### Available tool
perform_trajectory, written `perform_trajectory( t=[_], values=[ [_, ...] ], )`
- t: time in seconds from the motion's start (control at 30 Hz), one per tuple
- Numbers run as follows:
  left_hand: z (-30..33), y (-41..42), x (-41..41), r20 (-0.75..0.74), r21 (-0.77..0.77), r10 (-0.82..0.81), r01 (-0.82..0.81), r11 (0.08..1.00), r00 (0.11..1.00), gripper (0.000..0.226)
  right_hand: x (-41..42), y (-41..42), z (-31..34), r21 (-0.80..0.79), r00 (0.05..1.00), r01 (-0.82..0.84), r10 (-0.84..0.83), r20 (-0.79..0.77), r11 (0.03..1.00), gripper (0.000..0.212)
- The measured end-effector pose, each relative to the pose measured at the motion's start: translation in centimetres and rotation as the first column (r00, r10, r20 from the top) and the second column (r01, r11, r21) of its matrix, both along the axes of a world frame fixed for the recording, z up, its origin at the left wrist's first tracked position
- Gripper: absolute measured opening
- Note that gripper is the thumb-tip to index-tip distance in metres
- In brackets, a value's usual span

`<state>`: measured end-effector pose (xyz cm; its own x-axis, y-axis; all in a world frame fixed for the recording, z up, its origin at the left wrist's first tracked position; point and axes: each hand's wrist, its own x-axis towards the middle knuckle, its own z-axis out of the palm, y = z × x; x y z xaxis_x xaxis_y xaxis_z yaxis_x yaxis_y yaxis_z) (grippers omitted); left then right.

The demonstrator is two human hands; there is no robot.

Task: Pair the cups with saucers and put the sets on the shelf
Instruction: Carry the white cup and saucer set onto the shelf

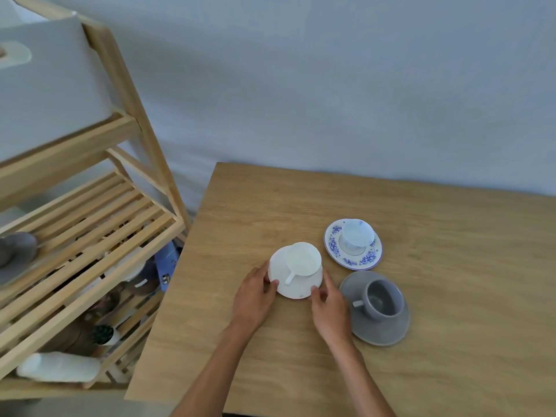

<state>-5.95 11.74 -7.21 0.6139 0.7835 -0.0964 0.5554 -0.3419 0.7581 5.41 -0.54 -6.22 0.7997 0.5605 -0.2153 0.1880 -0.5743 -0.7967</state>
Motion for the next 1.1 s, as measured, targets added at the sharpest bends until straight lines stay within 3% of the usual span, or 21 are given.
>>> perform_trajectory(
  t=[0.23,0.67,0.87,1.1],
  values=[
    [0.5,0.1,-1.4,0.057,-0.027,0.016,-0.015,1.0,0.998,0.044,-0.4,0.4,-0.8,0.003,0.998,-0.04,0.04,-0.038,0.999,0.056],
    [1.5,1.2,-7.7,0.139,-0.043,0.24,-0.236,0.971,0.961,0.043,-3.7,4.0,0.5,0.16,0.961,-0.247,0.263,-0.082,0.956,0.055],
    [2.7,2.5,-10.9,0.201,-0.035,0.354,-0.354,0.935,0.914,0.047,-5.6,7.7,2.1,0.185,0.916,-0.37,0.39,-0.089,0.911,0.054],
    [3.1,5.1,-15.6,0.174,-0.004,0.511,-0.518,0.855,0.842,0.054,-9.3,13.5,3.2,0.208,0.831,-0.52,0.547,-0.104,0.829,0.056]
  ],
)
